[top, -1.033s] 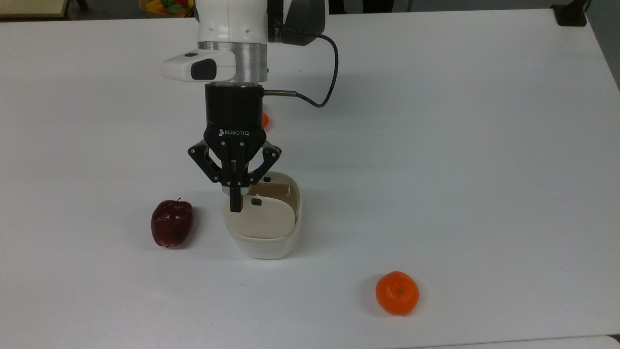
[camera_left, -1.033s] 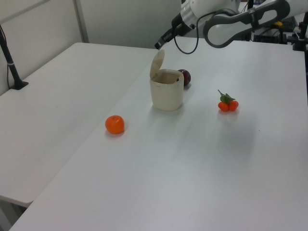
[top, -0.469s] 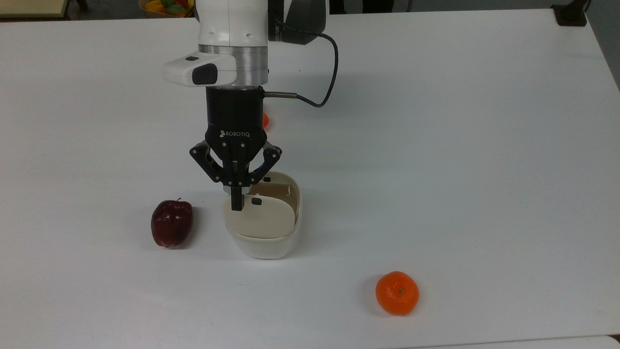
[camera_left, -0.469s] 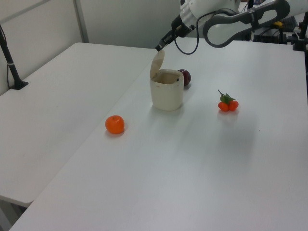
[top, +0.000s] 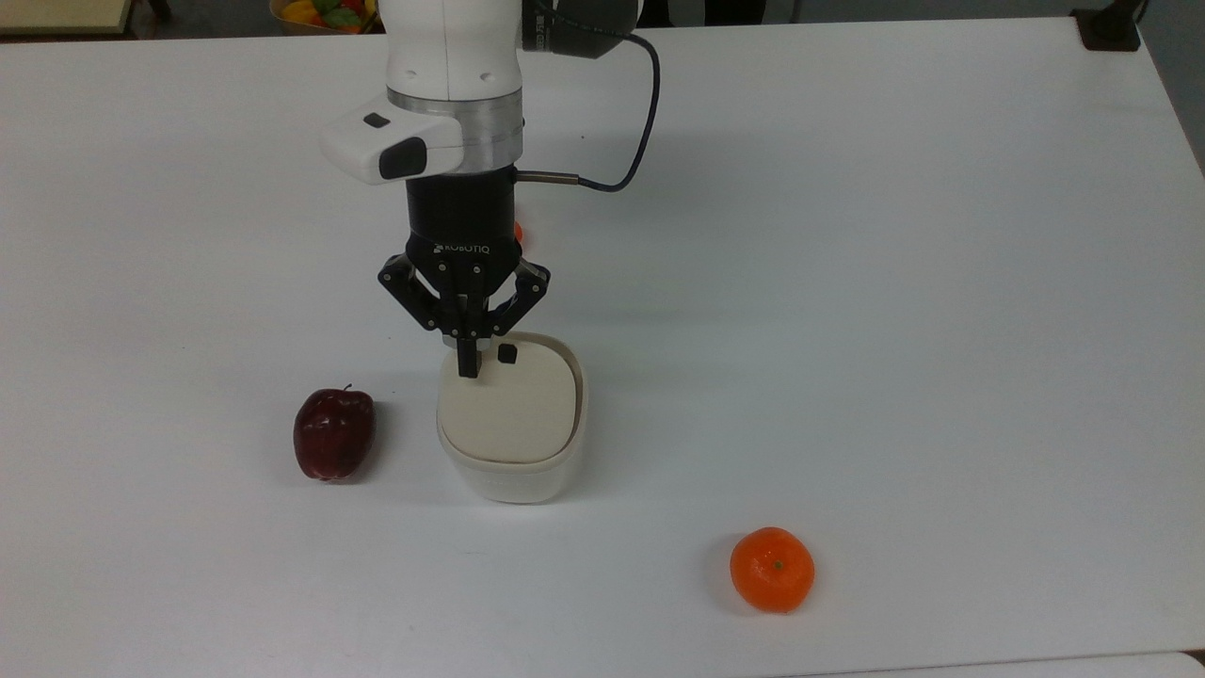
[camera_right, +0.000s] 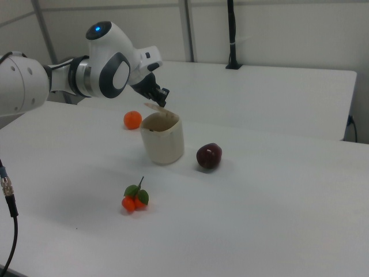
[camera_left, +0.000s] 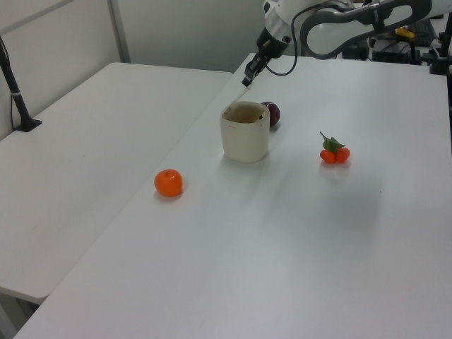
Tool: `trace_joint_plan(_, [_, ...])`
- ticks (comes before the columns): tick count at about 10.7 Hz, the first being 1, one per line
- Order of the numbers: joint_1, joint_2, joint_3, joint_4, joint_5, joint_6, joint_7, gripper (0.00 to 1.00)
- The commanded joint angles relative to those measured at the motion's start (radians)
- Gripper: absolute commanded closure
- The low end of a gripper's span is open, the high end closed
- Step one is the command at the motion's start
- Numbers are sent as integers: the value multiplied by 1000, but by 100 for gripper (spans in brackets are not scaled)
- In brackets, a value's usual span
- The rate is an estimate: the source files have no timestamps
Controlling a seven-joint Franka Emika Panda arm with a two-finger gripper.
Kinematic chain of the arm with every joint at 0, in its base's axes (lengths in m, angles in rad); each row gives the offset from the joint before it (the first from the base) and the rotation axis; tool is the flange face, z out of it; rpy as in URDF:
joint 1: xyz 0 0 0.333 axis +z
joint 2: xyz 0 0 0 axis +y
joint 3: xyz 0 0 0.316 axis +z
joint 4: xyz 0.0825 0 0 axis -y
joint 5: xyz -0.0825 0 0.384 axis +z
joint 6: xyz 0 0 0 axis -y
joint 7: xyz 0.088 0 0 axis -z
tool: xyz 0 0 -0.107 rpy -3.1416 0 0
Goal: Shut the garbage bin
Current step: 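Push the raised lid over with the gripper fingertips, then press the lid down flat onto the bin rim with the gripper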
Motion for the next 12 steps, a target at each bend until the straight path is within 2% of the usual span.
trace_joint_plan(1, [12, -19, 6, -23, -1, -86, 21, 100])
trace_joint_plan(12, [30, 32, 6, -31, -1, -100, 19, 100])
